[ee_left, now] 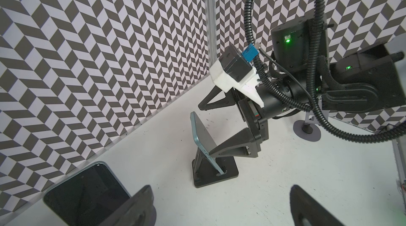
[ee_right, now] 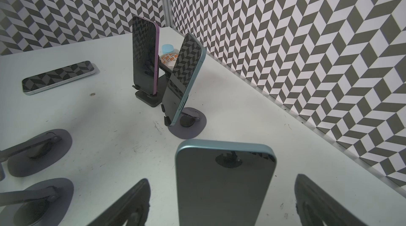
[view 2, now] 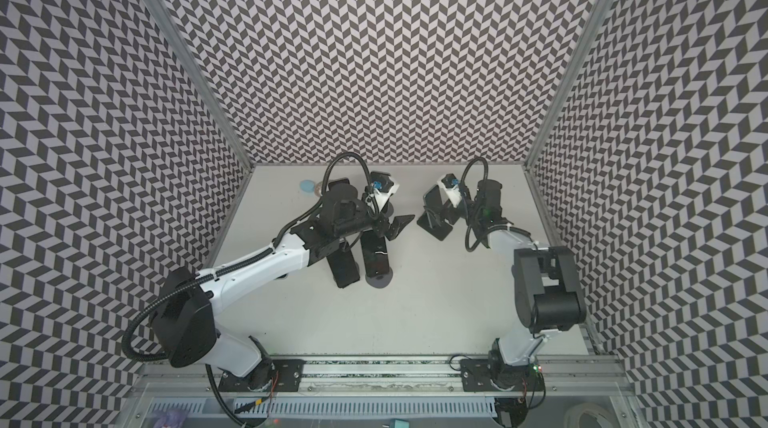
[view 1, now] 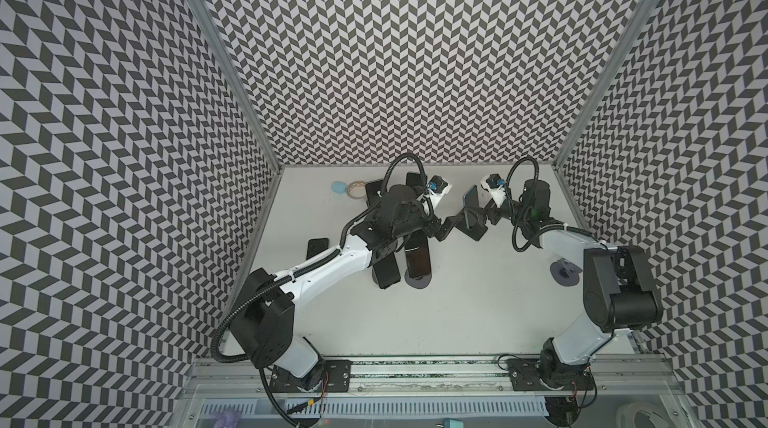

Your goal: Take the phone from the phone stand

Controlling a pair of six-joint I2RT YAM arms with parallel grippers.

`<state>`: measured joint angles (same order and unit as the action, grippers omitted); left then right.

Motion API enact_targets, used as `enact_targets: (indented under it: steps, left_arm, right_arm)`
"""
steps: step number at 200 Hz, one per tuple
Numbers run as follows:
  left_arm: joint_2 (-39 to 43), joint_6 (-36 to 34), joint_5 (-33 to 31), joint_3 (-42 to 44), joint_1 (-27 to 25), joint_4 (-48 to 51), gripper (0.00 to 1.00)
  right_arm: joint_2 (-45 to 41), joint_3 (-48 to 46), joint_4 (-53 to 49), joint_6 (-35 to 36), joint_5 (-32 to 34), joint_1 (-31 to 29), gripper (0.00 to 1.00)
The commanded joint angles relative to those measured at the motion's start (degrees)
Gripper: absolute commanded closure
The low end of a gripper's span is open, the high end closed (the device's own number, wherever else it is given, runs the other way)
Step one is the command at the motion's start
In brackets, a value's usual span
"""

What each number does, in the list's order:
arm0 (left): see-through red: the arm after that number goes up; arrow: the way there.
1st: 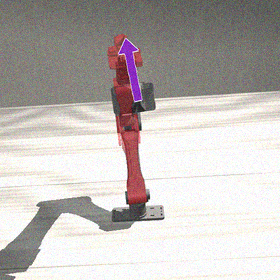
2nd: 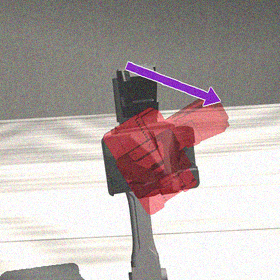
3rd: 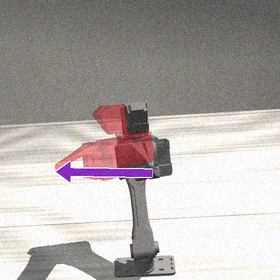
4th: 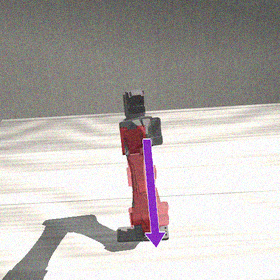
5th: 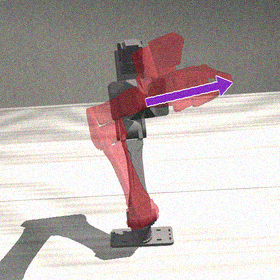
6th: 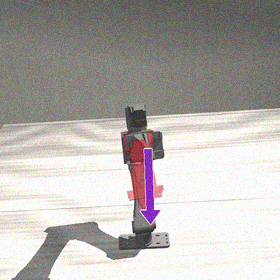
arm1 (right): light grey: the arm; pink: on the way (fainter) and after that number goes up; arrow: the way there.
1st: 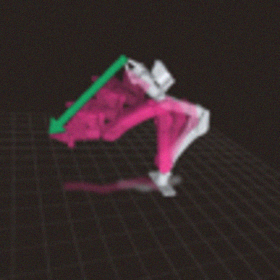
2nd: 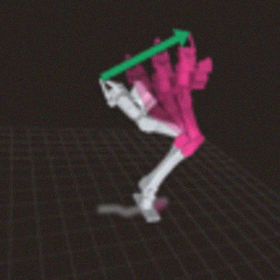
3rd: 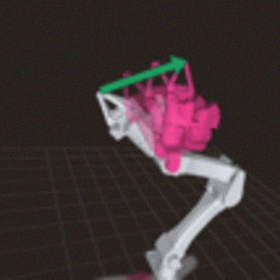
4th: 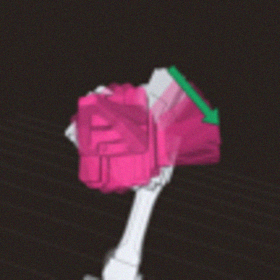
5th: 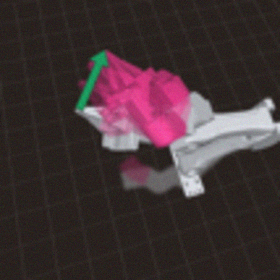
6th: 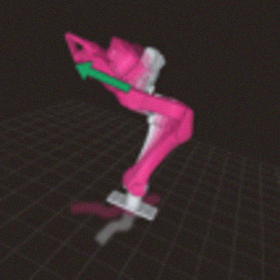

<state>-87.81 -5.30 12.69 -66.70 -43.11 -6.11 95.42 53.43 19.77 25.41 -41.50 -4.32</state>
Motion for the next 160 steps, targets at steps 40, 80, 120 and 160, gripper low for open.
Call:
enact_targets:
  steps: [40,80,120,160]
  left_arm:
    - [1.2,-1.3,-0.8,-0.8,-0.2,0.6,0.03]
    - [1.3,-1.6,-1.0,-0.8,-0.2,0.9,0.03]
    - [1.0,-1.8,-1.2,-0.9,-0.1,0.8,0.03]
    - [1.1,-1.9,-1.4,-0.8,-0.1,0.9,0.03]
  right_arm:
    - [2.3,2.4,2.7,-0.1,0.4,-1.6,0.01]
    - [3.6,2.8,2.7,-0.1,1.4,-2.3,0.0]
    - [4.8,3.8,2.2,-0.3,1.3,-2.4,0.04]
    - [5.6,4.9,1.9,-1.1,1.6,-2.4,0.1]
